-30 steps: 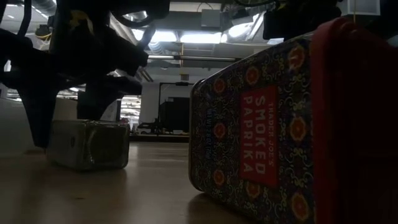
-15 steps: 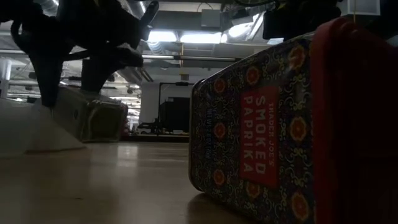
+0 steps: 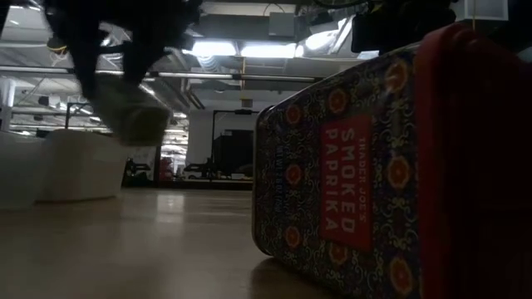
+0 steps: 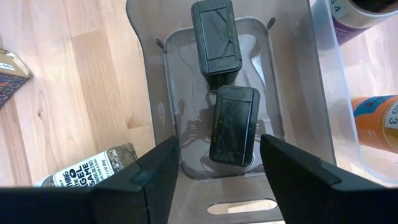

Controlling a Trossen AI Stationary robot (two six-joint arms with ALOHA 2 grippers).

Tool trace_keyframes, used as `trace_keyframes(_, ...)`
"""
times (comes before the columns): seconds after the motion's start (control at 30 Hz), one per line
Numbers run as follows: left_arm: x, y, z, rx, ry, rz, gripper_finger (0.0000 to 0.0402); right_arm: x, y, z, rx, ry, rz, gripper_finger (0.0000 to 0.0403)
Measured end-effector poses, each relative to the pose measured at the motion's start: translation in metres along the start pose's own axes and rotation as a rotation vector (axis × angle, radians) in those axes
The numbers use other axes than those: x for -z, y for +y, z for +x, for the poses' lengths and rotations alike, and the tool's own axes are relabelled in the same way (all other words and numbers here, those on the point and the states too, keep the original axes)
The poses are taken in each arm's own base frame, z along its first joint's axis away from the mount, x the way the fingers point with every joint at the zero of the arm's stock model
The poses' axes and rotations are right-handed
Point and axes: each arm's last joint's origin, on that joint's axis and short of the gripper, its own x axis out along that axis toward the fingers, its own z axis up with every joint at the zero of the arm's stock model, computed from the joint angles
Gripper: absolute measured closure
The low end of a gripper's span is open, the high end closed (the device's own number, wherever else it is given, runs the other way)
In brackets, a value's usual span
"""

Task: Sort spices by type
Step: Put the left white seasoning bottle into the white bin

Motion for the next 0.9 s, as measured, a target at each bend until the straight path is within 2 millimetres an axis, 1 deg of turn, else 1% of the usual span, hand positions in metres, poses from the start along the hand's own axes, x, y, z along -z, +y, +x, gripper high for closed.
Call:
trace_keyframes(0.07, 0.000, 0.005, -0.006, -0.011, -0.039, -0.006, 0.0214, 0.000, 0.000, 0.000, 0.000, 0.001, 0.000, 0.0178)
trace_keyframes(0.2, 0.003, 0.017, -0.016, -0.073, -0.065, -0.030, 0.0211, 0.000, 0.000, 0.000, 0.000, 0.001, 0.000, 0.0178)
trace_keyframes(0.33, 0.003, 0.030, -0.023, -0.098, -0.094, -0.031, 0.0214, 0.000, 0.000, 0.000, 0.000, 0.002, 0.000, 0.0178)
trace_keyframes(0.47, 0.005, 0.041, -0.024, -0.102, -0.097, -0.049, 0.0211, 0.000, 0.000, 0.000, 0.001, 0.002, 0.000, 0.0178)
trace_keyframes(0.67, 0.006, 0.052, -0.021, -0.101, -0.085, -0.030, 0.0211, 0.000, 0.000, 0.000, 0.001, 0.004, 0.000, 0.0178)
trace_keyframes(0.77, 0.011, 0.056, -0.023, -0.114, -0.093, -0.049, 0.0211, 0.000, 0.000, 0.000, 0.001, 0.004, 0.000, 0.0178)
trace_keyframes(0.9, 0.026, 0.061, -0.035, -0.130, -0.139, -0.081, 0.0210, 0.001, 0.000, 0.000, 0.002, 0.006, 0.000, 0.0178)
